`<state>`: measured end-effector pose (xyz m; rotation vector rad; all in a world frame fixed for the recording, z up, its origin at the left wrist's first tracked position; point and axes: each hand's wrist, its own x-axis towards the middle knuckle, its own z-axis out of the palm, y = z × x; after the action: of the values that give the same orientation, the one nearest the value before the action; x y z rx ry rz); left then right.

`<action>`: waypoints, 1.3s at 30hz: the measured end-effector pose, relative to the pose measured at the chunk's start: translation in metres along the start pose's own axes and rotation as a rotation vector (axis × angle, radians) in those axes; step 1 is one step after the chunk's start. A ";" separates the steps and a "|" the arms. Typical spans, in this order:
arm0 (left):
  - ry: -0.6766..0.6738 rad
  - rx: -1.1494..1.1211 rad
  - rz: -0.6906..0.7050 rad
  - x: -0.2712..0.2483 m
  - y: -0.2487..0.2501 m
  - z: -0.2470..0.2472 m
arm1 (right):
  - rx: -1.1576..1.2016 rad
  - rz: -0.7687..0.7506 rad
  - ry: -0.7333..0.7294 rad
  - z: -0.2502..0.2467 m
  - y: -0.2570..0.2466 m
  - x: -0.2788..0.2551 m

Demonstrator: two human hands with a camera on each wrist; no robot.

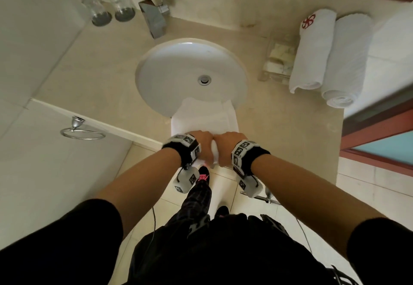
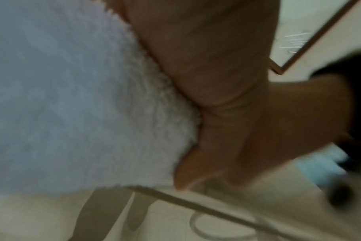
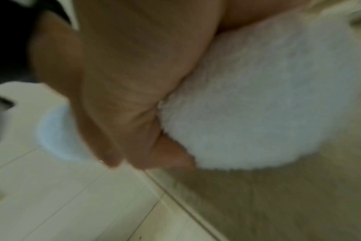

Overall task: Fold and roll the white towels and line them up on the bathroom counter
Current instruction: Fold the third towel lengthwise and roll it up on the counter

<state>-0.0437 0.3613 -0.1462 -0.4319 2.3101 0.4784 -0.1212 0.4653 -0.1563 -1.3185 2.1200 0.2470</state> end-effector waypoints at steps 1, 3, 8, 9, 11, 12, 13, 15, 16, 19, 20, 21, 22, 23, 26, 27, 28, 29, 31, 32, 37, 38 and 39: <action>0.053 0.028 -0.002 0.000 0.003 0.004 | 0.008 0.009 -0.046 -0.005 0.003 0.002; 0.218 0.162 0.006 -0.004 0.007 0.015 | 0.052 0.014 -0.166 -0.018 0.008 0.004; 0.331 0.164 0.016 -0.017 0.007 0.033 | 0.193 -0.039 -0.354 -0.028 0.005 0.004; 0.294 0.116 0.004 -0.015 0.006 0.032 | 0.170 -0.014 -0.347 -0.026 0.001 0.005; 0.175 0.052 -0.013 -0.010 0.003 0.024 | 0.029 -0.010 -0.256 -0.023 -0.009 -0.003; 0.106 0.029 -0.025 -0.008 0.002 0.016 | -0.049 -0.032 -0.157 -0.020 -0.014 -0.006; 0.039 -0.002 -0.036 -0.005 -0.001 0.010 | -0.102 -0.035 -0.055 -0.019 -0.017 -0.008; -0.034 -0.083 -0.035 -0.001 -0.005 0.000 | -0.083 -0.008 0.057 -0.013 -0.015 -0.009; -0.036 -0.096 -0.024 0.000 -0.004 -0.001 | -0.037 0.008 0.054 -0.009 -0.012 -0.007; 0.072 0.011 -0.012 0.000 0.006 0.008 | 0.030 0.036 -0.056 -0.010 -0.002 -0.008; 0.147 0.093 -0.019 -0.003 0.009 0.015 | 0.066 0.042 -0.103 -0.014 0.000 -0.008; 0.240 0.178 0.003 -0.005 0.011 0.022 | 0.122 0.044 -0.153 -0.018 0.001 -0.010; 0.324 0.247 0.031 -0.009 0.013 0.028 | 0.178 0.041 -0.210 -0.022 0.002 -0.010; 0.384 0.273 0.057 -0.011 0.012 0.033 | 0.224 0.033 -0.271 -0.025 0.001 -0.009; 0.327 0.137 0.027 -0.015 0.009 0.035 | 0.311 0.022 -0.381 -0.029 -0.001 -0.011; 0.270 0.086 0.020 -0.013 0.007 0.032 | 0.298 0.034 -0.385 -0.030 -0.003 -0.011; 0.206 0.044 0.018 -0.011 0.005 0.028 | 0.254 0.040 -0.358 -0.031 -0.006 -0.012; 0.150 0.000 0.024 -0.008 0.002 0.022 | 0.156 0.031 -0.290 -0.030 -0.010 -0.014; 0.053 -0.072 0.025 -0.003 -0.003 0.010 | -0.026 0.019 -0.050 -0.022 -0.015 -0.019; 0.008 -0.086 0.028 -0.001 -0.004 0.006 | -0.053 0.041 0.039 -0.017 -0.017 -0.020; 0.045 -0.007 0.028 0.002 0.007 0.007 | 0.066 0.085 -0.133 -0.015 -0.002 -0.017; 0.103 0.039 0.034 -0.001 0.010 0.012 | 0.113 0.079 -0.192 -0.020 0.003 -0.016; 0.198 0.117 0.065 -0.003 0.011 0.019 | 0.184 0.075 -0.248 -0.023 0.006 -0.015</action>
<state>-0.0359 0.3801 -0.1544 -0.3625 2.5347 0.3425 -0.1310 0.4687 -0.1303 -1.0471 1.9337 0.2280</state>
